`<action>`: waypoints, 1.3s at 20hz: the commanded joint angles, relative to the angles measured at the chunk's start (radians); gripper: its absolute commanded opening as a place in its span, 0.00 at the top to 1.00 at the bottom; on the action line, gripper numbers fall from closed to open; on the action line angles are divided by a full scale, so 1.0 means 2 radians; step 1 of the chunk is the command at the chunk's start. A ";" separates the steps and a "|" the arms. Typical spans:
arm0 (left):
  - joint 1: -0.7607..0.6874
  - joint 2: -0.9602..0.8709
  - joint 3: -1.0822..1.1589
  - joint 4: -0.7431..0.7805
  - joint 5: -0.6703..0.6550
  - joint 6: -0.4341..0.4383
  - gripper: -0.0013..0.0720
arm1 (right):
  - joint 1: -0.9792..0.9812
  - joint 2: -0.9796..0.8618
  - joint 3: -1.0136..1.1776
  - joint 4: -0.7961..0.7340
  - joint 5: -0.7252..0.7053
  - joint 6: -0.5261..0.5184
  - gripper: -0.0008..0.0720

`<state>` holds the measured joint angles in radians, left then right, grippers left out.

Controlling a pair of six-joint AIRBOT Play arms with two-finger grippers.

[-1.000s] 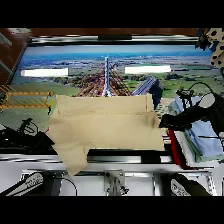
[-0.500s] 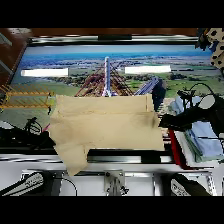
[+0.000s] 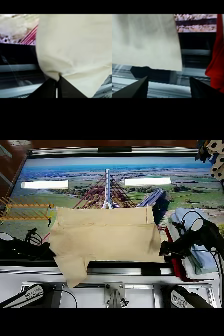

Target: Fold the shirts.

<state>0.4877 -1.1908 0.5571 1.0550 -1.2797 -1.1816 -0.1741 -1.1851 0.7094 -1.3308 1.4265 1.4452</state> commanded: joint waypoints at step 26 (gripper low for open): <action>-0.001 0.108 0.412 -0.274 0.017 0.024 0.93 | 0.043 0.142 0.284 0.091 -0.107 -0.064 0.90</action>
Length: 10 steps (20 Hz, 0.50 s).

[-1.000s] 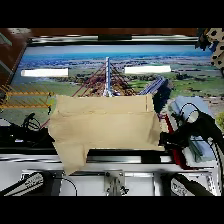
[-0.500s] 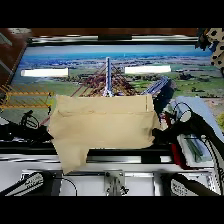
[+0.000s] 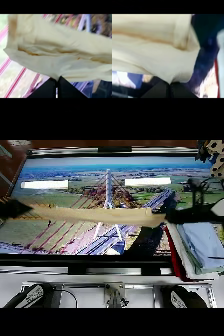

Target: Fold the shirts.

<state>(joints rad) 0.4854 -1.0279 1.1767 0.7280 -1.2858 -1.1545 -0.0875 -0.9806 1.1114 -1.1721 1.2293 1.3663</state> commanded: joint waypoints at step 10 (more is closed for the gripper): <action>0.000 0.144 0.359 -0.097 0.069 -0.007 0.93 | 0.000 0.148 0.323 0.004 -0.053 -0.042 0.90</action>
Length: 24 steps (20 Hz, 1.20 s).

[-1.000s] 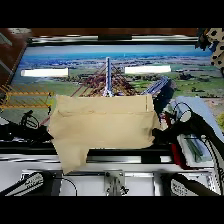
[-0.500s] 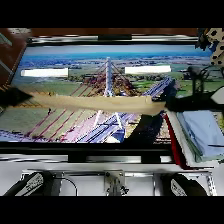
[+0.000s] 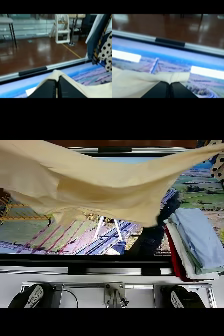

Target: Fold the shirts.

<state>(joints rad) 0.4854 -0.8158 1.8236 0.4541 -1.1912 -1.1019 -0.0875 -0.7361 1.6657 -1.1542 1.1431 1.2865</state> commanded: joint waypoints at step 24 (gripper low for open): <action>-0.089 -0.150 -0.352 0.218 0.048 -0.047 0.94 | 0.000 -0.262 -0.206 -0.033 -0.073 0.109 0.90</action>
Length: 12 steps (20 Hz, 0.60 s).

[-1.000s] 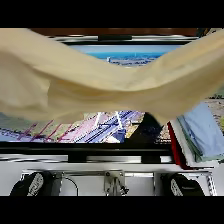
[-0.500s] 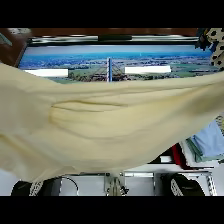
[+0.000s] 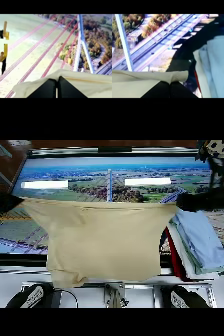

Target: Fold the shirts.

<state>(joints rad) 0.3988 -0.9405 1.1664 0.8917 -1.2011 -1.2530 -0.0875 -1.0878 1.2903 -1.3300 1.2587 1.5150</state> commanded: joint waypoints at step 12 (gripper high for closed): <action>-0.121 -0.339 0.146 -0.001 0.268 0.001 0.93 | 0.040 -0.254 0.033 0.081 -0.436 -0.040 0.90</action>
<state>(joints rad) 0.1680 -1.5490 1.4055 0.8894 -0.7567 -1.2423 -0.0185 -1.5642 1.3403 -1.1675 0.5747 1.4437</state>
